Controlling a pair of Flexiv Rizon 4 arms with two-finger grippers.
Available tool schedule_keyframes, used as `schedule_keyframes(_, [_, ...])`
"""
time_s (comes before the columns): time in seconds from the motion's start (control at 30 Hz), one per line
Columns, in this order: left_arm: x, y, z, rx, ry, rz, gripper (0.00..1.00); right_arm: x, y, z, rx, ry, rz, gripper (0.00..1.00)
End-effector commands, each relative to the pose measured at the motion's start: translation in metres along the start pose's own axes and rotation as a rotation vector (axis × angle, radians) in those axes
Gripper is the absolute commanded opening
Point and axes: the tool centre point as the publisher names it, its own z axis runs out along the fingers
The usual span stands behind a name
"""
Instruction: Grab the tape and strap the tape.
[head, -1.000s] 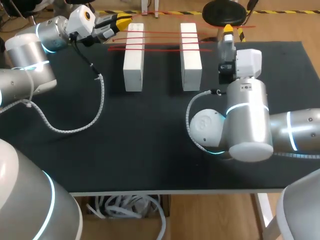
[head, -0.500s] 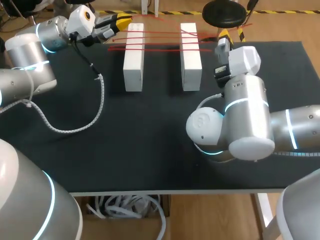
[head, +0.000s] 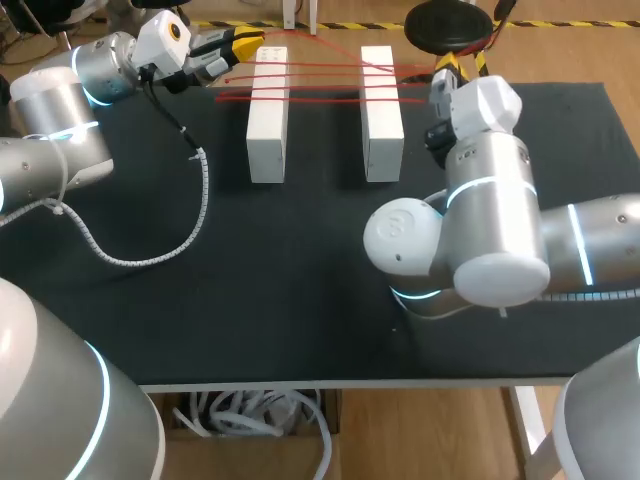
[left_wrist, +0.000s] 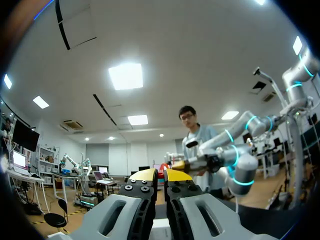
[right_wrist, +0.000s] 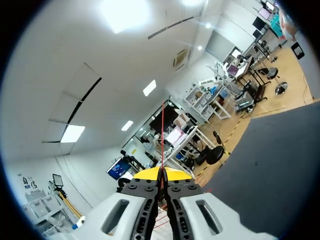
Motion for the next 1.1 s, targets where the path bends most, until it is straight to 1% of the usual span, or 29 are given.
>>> schedule_keyframes(0.03, [-0.0001,0.0003,0.0002,0.000,0.000,0.000,0.00,0.0083,-0.0043,0.0018,-0.008,-0.052,-0.030,0.00])
schedule_keyframes(0.17, [-0.0001,0.0003,0.0002,0.000,0.000,0.000,0.00,0.0126,-0.0059,0.0017,0.005,-0.068,-0.052,0.00])
schedule_keyframes(0.87, [-0.0001,0.0003,0.0002,0.000,0.000,0.000,0.00,0.0126,-0.0059,0.0017,0.005,-0.068,-0.052,0.00])
schedule_keyframes(0.9, [0.0000,-0.0009,0.0009,-0.034,0.000,-0.025,0.00,0.0126,-0.0059,0.0017,0.005,-0.068,-0.052,0.00])
schedule_keyframes(0.97, [-0.0008,-0.0005,0.0024,-0.121,-0.015,-0.114,0.00,0.0126,-0.0059,0.0017,0.005,-0.068,-0.052,0.00])
schedule_keyframes(1.03, [0.0001,0.0015,0.0039,-0.176,-0.014,-0.138,0.00,0.0126,-0.0059,0.0017,0.005,-0.068,-0.052,0.00])
schedule_keyframes(1.07, [0.0003,0.0025,0.0052,-0.211,-0.022,-0.174,0.00,0.0126,-0.0059,0.0017,0.005,-0.068,-0.052,0.00])
schedule_keyframes(1.1, [0.0003,0.0033,0.0061,-0.243,-0.026,-0.179,0.00,0.0126,-0.0059,0.0017,0.005,-0.068,-0.052,0.00])
